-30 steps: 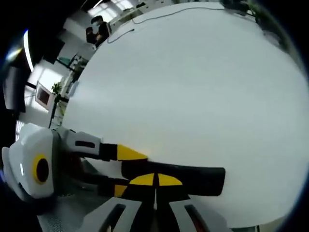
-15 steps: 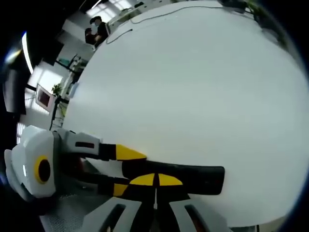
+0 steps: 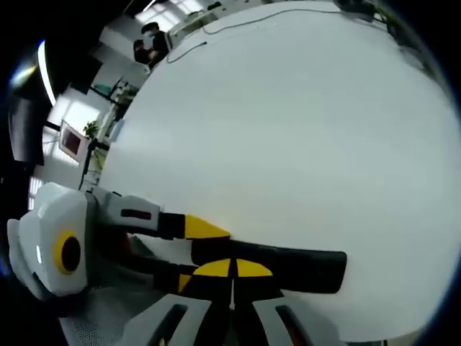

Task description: Press the specified remote control buttons in sequence, fully releasing each button before pressing the next.

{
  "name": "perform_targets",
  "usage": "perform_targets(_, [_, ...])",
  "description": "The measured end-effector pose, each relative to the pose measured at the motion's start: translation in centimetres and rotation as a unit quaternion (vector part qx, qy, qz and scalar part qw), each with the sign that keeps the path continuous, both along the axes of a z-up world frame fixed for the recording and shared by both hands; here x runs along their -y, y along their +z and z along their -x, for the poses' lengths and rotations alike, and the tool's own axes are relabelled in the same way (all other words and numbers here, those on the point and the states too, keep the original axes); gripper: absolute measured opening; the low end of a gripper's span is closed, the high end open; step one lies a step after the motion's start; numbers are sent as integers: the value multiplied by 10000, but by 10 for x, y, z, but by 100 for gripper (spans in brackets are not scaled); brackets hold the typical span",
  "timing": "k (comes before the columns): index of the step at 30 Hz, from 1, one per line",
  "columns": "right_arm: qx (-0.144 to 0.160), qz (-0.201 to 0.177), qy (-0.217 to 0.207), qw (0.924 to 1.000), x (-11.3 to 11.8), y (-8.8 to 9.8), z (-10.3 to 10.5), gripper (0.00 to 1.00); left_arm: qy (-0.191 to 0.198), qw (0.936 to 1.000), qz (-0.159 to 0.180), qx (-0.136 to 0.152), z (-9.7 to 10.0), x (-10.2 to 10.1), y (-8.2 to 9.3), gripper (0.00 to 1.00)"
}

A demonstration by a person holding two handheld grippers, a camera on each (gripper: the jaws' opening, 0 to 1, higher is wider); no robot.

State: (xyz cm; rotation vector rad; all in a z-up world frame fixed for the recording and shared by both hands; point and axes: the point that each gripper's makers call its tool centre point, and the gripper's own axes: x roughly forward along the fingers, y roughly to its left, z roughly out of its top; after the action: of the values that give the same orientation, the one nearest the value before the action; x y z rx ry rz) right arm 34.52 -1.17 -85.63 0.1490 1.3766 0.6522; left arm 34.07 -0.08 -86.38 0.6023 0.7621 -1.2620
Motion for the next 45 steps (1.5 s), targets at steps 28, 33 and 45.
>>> perform_targets(28, [455,-55,-241,9987,-4,9,-12,0,32,10000,32,20,0,2,0,25])
perform_targets(33, [812,-530,-744,9925,-1,38,-27,0,40,10000,-12,18,0,3,0,25])
perform_targets(45, [3190,-134,-1341,9381,56,122,-65,0,261,9994,-243,-48,-1,4,-1,25])
